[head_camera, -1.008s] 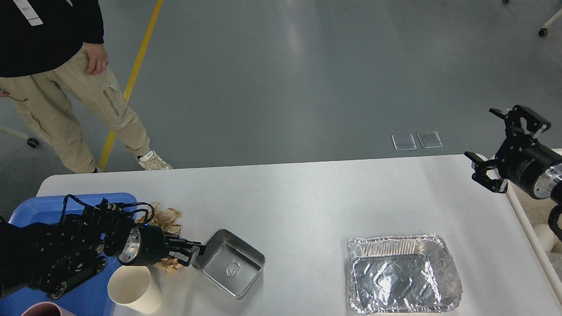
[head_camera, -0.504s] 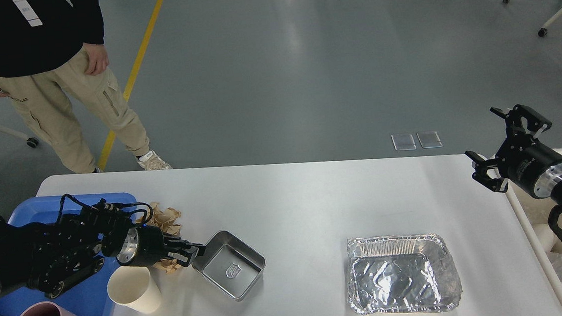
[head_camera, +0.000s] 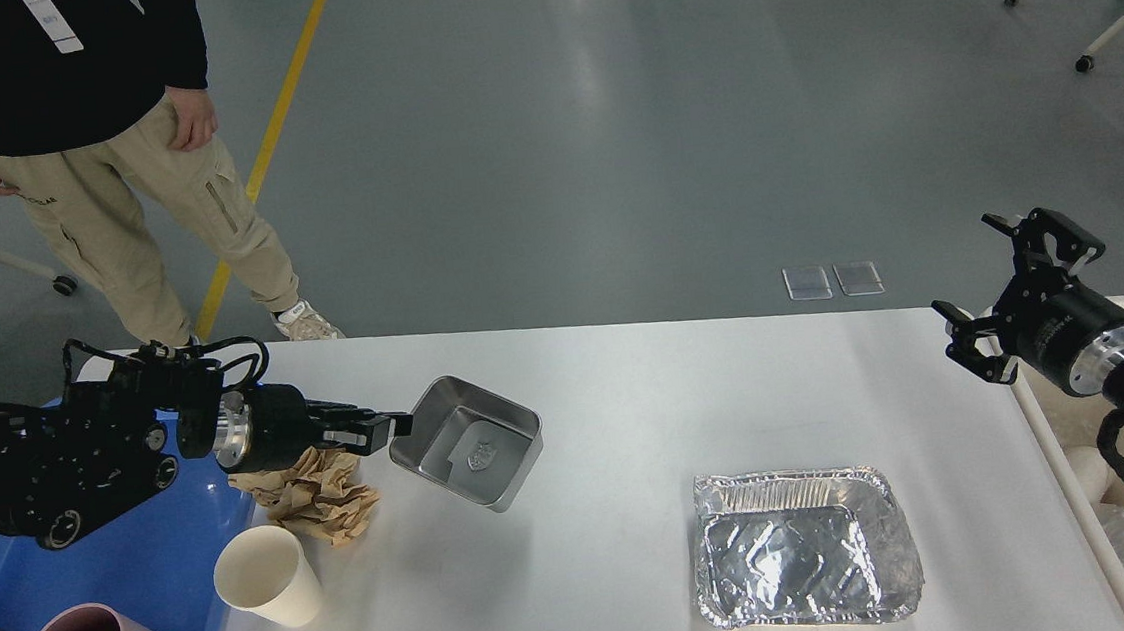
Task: Tidy desktop
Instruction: 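Lift the steel box with the left gripper and carry it over the blue tray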
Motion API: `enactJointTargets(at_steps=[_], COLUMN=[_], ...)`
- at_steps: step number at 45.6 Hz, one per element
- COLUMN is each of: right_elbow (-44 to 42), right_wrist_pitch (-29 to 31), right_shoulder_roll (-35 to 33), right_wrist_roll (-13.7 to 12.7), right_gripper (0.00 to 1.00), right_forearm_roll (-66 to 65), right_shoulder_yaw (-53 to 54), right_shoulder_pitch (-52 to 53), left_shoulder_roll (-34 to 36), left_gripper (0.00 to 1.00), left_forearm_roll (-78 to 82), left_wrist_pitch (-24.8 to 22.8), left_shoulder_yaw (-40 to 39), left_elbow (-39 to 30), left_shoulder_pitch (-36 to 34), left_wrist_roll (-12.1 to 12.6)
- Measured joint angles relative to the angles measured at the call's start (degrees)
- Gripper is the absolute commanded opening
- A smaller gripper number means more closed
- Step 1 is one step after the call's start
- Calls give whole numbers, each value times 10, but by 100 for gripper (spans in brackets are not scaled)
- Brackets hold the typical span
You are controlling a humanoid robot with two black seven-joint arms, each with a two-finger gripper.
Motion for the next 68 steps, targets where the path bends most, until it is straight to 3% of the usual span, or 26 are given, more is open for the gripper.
enactJointTargets(at_steps=[17, 32, 45, 52, 68], right_elbow=[0, -1, -1, -1, 0], right_wrist_pitch=[0, 0, 2, 2, 2], right_shoulder_roll=[6, 6, 8, 10, 10], right_wrist_roll=[0, 0, 0, 0, 0], right_gripper=[100, 100, 100, 100, 100], right_forearm_roll=[0, -1, -1, -1, 0], right_shoulder_yaw=[0, 0, 6, 7, 9], right_shoulder_pitch=[0, 0, 3, 6, 7], left_shoulder_roll=[229, 348, 421, 443, 433], left_gripper=[4, 4, 4, 4, 5], left_forearm_roll=[-4, -5, 3, 25, 42], left_wrist_pitch=[-16, -18, -12, 14, 75], left_shoulder_yaw=[-34, -70, -68, -63, -61], left_elbow=[-159, -211, -211, -197, -74], left_shoulder_pitch=[-29, -24, -24, -24, 41], left_wrist_roll=[-7, -8, -4, 4, 17])
